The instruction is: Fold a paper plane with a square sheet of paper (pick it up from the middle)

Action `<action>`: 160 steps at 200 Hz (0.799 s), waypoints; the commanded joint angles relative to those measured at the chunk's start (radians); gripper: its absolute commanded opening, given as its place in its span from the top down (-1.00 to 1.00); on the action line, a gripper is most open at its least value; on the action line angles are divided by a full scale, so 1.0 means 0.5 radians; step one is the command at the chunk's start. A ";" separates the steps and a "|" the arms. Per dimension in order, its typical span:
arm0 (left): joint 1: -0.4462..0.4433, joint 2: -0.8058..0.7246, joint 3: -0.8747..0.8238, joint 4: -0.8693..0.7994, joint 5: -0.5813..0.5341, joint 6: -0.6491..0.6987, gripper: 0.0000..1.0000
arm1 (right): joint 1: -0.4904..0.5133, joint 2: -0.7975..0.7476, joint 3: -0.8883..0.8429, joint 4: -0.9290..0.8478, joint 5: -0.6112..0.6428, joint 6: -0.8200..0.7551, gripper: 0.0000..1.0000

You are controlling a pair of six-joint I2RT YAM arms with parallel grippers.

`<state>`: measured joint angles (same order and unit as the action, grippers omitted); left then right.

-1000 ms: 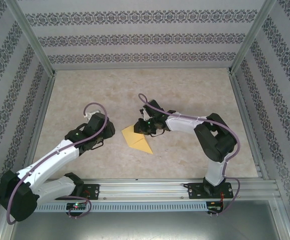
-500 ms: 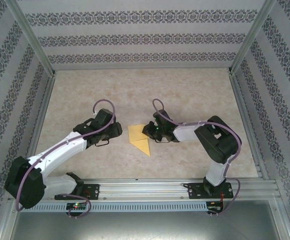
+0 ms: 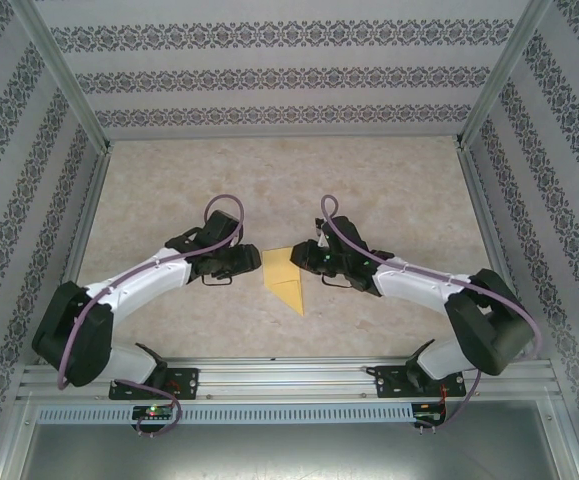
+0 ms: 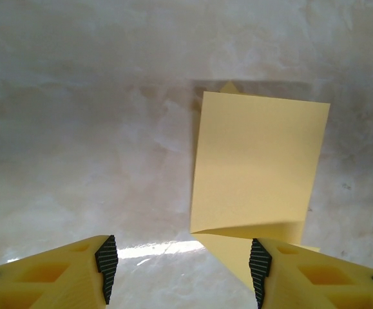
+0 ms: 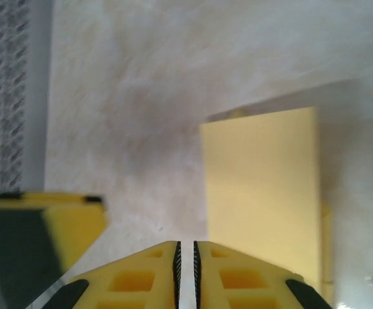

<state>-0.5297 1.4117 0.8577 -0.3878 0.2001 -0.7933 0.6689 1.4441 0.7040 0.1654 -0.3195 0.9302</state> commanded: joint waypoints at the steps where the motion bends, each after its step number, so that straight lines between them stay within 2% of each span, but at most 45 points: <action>1: 0.037 0.087 0.084 0.107 0.161 -0.064 -0.19 | 0.067 0.053 0.023 -0.185 -0.231 -0.175 0.73; 51: 0.040 0.251 0.119 0.112 0.256 -0.076 -0.18 | 0.094 0.311 0.062 -0.151 -0.281 -0.164 0.79; 120: 0.040 0.348 0.144 0.137 0.339 -0.070 -0.19 | -0.015 0.449 -0.055 -0.001 -0.373 -0.141 0.79; 160: 0.040 0.403 0.156 0.137 0.379 -0.064 -0.20 | -0.090 0.537 -0.187 0.215 -0.451 -0.081 0.78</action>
<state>-0.5213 1.5936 0.9134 -0.3439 0.3641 -0.8196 0.6426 1.6798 0.6563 0.1856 -0.5091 0.8688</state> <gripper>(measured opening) 0.599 0.111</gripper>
